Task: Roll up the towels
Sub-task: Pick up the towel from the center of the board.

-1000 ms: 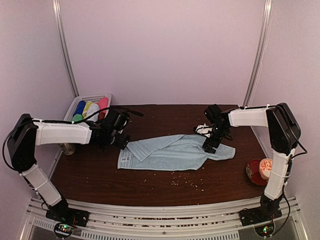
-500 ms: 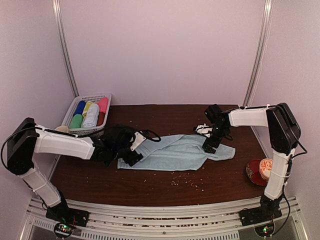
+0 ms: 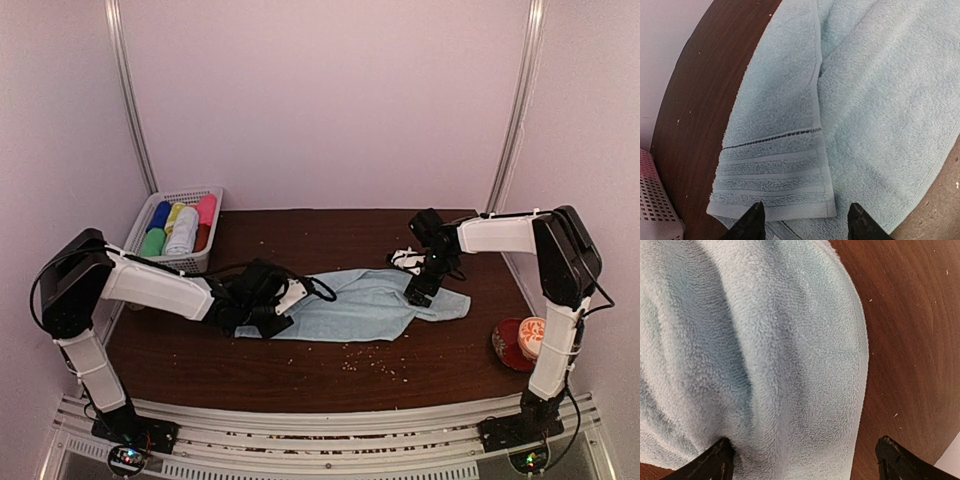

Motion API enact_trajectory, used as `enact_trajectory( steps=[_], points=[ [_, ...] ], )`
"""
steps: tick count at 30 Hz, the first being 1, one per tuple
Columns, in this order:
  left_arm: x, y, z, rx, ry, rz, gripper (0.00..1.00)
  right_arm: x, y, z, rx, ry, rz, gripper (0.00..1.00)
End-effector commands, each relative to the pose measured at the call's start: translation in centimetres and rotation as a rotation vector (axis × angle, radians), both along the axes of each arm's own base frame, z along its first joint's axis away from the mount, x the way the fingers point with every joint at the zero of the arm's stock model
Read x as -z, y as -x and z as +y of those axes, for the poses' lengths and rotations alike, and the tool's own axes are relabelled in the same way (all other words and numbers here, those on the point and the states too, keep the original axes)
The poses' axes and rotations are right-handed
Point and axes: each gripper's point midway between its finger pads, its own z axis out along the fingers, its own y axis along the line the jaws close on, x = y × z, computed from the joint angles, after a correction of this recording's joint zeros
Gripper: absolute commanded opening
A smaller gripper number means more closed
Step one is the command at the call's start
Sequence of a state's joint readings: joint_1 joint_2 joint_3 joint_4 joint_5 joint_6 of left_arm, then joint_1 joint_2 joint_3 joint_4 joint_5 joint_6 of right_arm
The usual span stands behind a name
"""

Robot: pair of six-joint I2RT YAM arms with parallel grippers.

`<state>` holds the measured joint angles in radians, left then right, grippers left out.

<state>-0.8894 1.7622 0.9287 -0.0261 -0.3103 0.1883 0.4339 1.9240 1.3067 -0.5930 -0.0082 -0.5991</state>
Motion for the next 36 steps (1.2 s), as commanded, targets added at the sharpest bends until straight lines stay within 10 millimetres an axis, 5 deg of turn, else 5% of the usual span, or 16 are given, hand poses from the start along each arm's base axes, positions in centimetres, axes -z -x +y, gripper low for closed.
enact_trajectory(
  steps=[1,8,26,33,36],
  points=[
    [0.2,-0.1,-0.8,0.012,0.015,0.017,0.56,1.1,1.1,0.0,-0.007,-0.001,0.046,1.00],
    [1.3,0.1,-0.5,0.011,-0.013,0.051,0.55,1.0,1.0,-0.1,-0.004,-0.001,0.044,1.00],
    [2.0,-1.6,0.7,-0.042,-0.007,0.062,0.31,0.9,1.1,0.1,-0.008,-0.011,0.048,1.00],
    [2.8,-1.6,0.4,-0.030,-0.016,0.077,0.01,0.8,1.2,0.2,-0.010,-0.014,0.050,1.00],
    [2.5,-1.9,0.4,-0.043,-0.014,0.070,0.00,0.8,1.2,0.2,-0.012,-0.015,0.050,1.00]
  ],
)
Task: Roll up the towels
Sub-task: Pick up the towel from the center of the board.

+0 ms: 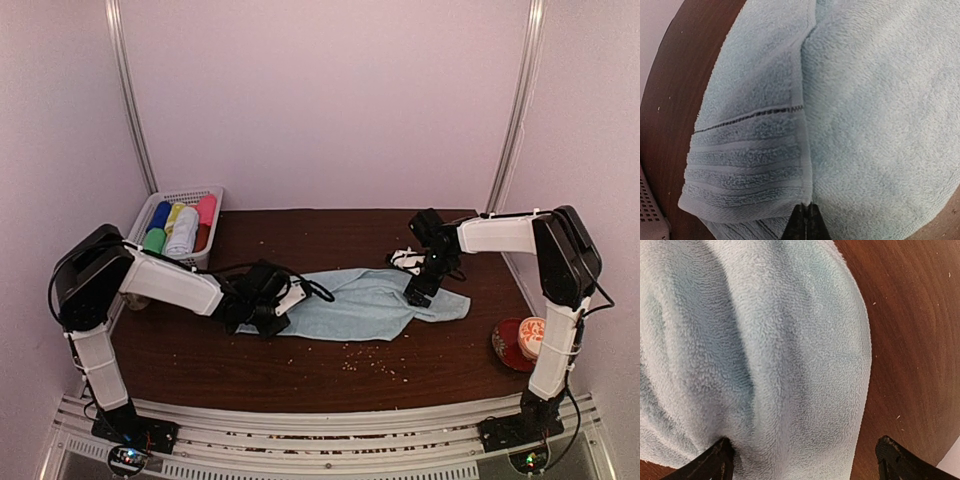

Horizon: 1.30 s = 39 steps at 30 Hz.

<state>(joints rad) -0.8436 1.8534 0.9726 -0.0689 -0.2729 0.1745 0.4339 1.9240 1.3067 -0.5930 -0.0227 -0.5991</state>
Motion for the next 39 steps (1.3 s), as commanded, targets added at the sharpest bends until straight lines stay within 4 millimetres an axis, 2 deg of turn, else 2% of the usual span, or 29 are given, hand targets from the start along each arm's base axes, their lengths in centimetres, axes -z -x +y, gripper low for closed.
enact_trajectory(
  steps=[1,5,10,14,19,20,24,27,30,33,39],
  points=[
    [-0.8,-1.1,-0.5,-0.024,0.029,-0.023,0.00,0.7,1.1,0.0,-0.007,-0.003,0.044,1.00],
    [-3.1,-1.8,-0.1,-0.081,0.067,-0.075,0.00,0.7,1.1,0.0,-0.008,-0.003,0.045,1.00],
    [-7.3,-2.5,0.7,-0.162,0.143,-0.150,0.00,0.3,1.3,0.3,-0.028,-0.020,0.042,1.00],
    [-8.7,-2.0,0.1,-0.135,0.209,-0.133,0.00,-0.8,2.1,1.4,-0.101,-0.084,0.035,1.00],
    [-8.1,-0.6,-1.8,-0.056,0.281,-0.039,0.00,-3.1,3.8,4.0,-0.298,-0.193,-0.061,1.00],
    [-7.9,-0.3,-2.1,-0.043,0.293,-0.021,0.00,-4.2,3.9,4.9,-0.349,-0.222,-0.107,1.00],
    [-7.6,0.9,-3.1,-0.003,0.342,0.048,0.00,-6.7,6.4,7.5,-0.582,-0.325,-0.249,1.00],
    [-8.4,1.8,-4.3,0.035,0.417,0.096,0.00,-9.4,7.9,9.7,-0.733,-0.385,-0.403,1.00],
    [-9.2,2.9,-5.6,0.088,0.496,0.148,0.00,-11.4,8.3,11.9,-0.795,-0.415,-0.511,1.00],
    [-10.1,3.7,-6.8,0.129,0.561,0.196,0.00,-11.7,8.5,14.2,-0.837,-0.427,-0.535,1.00],
    [-12.1,5.5,-8.9,0.228,0.679,0.277,0.00,-9.6,9.7,18.3,-0.902,-0.425,-0.516,1.00]
  ],
)
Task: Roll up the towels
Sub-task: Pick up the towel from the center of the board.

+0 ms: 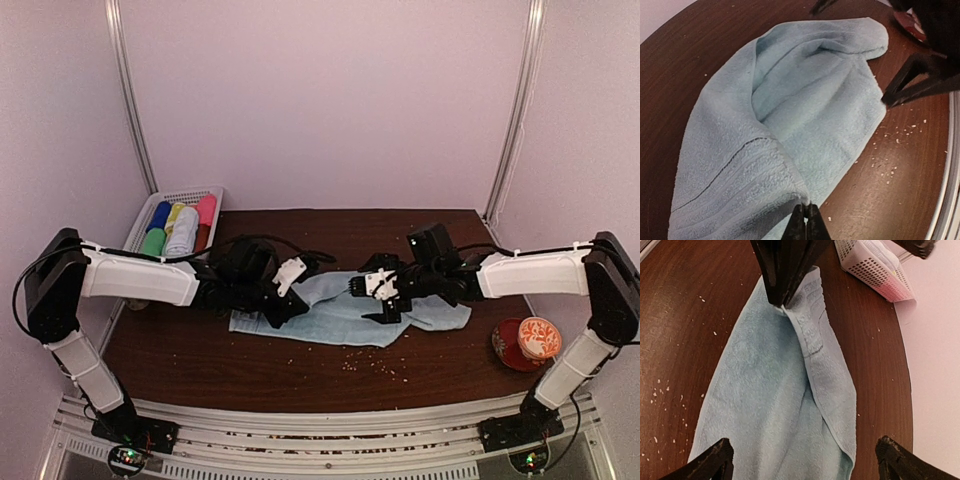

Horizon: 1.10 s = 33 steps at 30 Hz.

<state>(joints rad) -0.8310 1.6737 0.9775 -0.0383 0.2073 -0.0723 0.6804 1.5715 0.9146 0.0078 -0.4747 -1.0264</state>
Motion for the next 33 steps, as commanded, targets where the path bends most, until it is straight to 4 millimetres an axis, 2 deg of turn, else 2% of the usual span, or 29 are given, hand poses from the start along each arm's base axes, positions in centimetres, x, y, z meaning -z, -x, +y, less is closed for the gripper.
enact_trajectory(
  steps=[1,6,11,13,18,23,26,27,30,31,32,33],
  points=[
    [-4.3,1.3,-2.6,0.104,0.193,0.026,0.00,-0.1,0.2,3.3,-0.044,-0.032,-0.055,1.00],
    [-4.7,2.2,-3.3,0.155,0.235,0.060,0.00,-0.3,-0.2,5.4,-0.015,-0.062,-0.074,1.00],
    [-4.8,2.7,-3.6,0.181,0.247,0.084,0.00,-0.5,-1.3,6.6,0.080,-0.085,-0.120,0.93],
    [-4.7,2.8,-3.7,0.187,0.248,0.096,0.00,-0.2,-1.0,7.0,0.080,-0.079,-0.123,0.90],
    [-4.8,2.9,-3.8,0.193,0.252,0.103,0.00,0.5,0.1,8.0,0.043,-0.054,-0.090,0.69],
    [-4.6,2.8,-3.6,0.181,0.243,0.101,0.00,1.2,0.9,8.0,0.017,-0.035,-0.070,0.33],
    [-4.4,2.7,-3.4,0.167,0.232,0.097,0.00,1.3,0.8,7.9,0.031,-0.031,-0.078,0.07],
    [-4.2,2.7,-3.3,0.164,0.226,0.095,0.00,1.3,0.6,7.8,0.038,-0.032,-0.080,0.02],
    [-4.1,2.4,-2.9,0.143,0.210,0.080,0.00,1.3,0.6,7.9,0.043,-0.028,-0.071,0.00],
    [-4.2,2.2,-2.8,0.137,0.205,0.071,0.05,1.3,0.6,7.9,0.045,-0.029,-0.068,0.00],
    [-4.3,2.2,-2.6,0.130,0.201,0.062,0.18,1.4,0.6,8.0,0.045,-0.029,-0.061,0.00],
    [-4.4,2.1,-2.4,0.123,0.198,0.052,0.25,1.4,0.6,8.0,0.048,-0.027,-0.057,0.00]
  ],
)
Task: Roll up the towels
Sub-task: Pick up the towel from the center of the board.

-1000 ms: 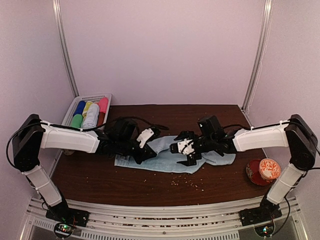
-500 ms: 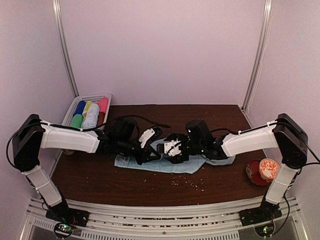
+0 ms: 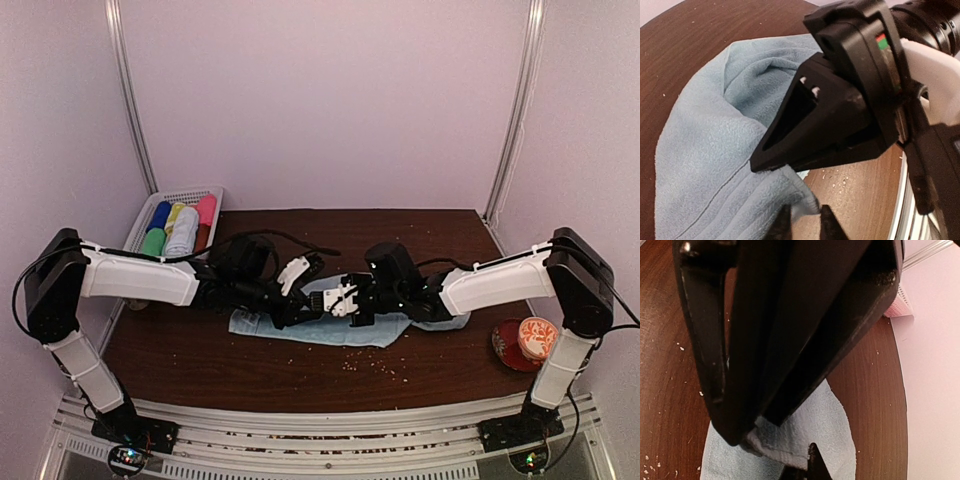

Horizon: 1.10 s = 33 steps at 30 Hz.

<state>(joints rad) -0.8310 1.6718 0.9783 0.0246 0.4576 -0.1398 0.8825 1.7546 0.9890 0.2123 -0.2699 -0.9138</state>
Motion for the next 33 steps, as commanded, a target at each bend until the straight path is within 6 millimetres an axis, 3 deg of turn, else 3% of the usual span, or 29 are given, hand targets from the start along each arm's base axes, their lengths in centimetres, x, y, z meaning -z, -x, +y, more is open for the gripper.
enact_trajectory(
  steps=[1,3,5,13,20,29,33],
  points=[
    [-2.4,-1.0,0.4,-0.041,0.025,-0.079,0.33,-0.1,-0.4,0.5,0.023,0.001,0.013,0.00],
    [-2.8,-1.2,0.8,-0.057,0.026,-0.102,0.49,-0.1,-0.6,0.6,0.036,0.001,0.026,0.00],
    [-3.3,-1.3,1.1,-0.070,0.027,-0.124,0.57,0.1,-0.9,0.7,0.053,0.007,0.036,0.00],
    [-4.0,0.3,0.5,-0.026,0.017,-0.249,0.74,-0.4,-1.3,1.5,0.086,-0.018,0.129,0.00],
    [-5.7,1.1,1.2,-0.019,0.075,-0.415,0.97,-0.5,-1.4,2.2,0.121,-0.037,0.219,0.00],
    [-4.4,2.0,1.6,0.032,0.055,-0.516,0.98,-0.6,-1.9,2.6,0.159,-0.047,0.266,0.00],
    [-3.7,1.9,2.1,0.028,0.020,-0.538,0.92,-1.5,-2.4,2.4,0.165,-0.084,0.290,0.00]
  ],
)
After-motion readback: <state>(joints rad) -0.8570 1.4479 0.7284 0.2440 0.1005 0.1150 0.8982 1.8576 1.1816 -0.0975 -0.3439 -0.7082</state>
